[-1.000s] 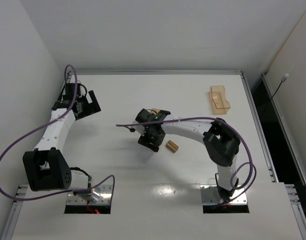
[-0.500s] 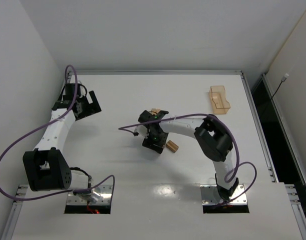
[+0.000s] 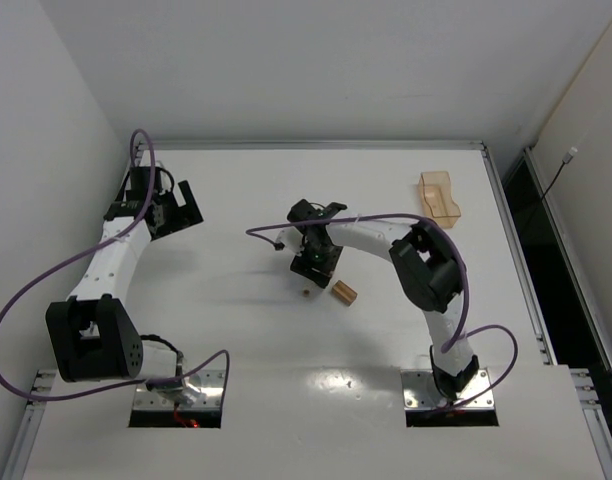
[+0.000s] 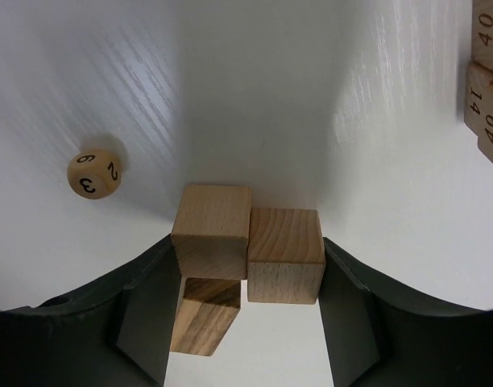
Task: Build the wood block tower
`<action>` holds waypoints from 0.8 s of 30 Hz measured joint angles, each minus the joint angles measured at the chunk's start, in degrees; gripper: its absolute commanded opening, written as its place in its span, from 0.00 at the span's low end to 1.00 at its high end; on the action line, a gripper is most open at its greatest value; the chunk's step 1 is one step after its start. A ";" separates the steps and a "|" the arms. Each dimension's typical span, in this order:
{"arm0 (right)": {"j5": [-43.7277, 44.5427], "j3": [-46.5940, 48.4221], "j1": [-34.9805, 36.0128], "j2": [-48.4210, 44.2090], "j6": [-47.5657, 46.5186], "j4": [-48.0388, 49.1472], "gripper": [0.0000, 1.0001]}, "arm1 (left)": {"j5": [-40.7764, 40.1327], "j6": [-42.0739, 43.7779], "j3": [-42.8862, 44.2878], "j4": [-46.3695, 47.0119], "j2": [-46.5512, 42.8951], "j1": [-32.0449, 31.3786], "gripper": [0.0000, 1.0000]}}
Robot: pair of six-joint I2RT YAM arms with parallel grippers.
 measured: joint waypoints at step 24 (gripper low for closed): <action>0.00 0.13 0.07 0.28 1.03 0.33 0.72 | 0.81 0.00 0.00 0.15 0.52 0.00 1.00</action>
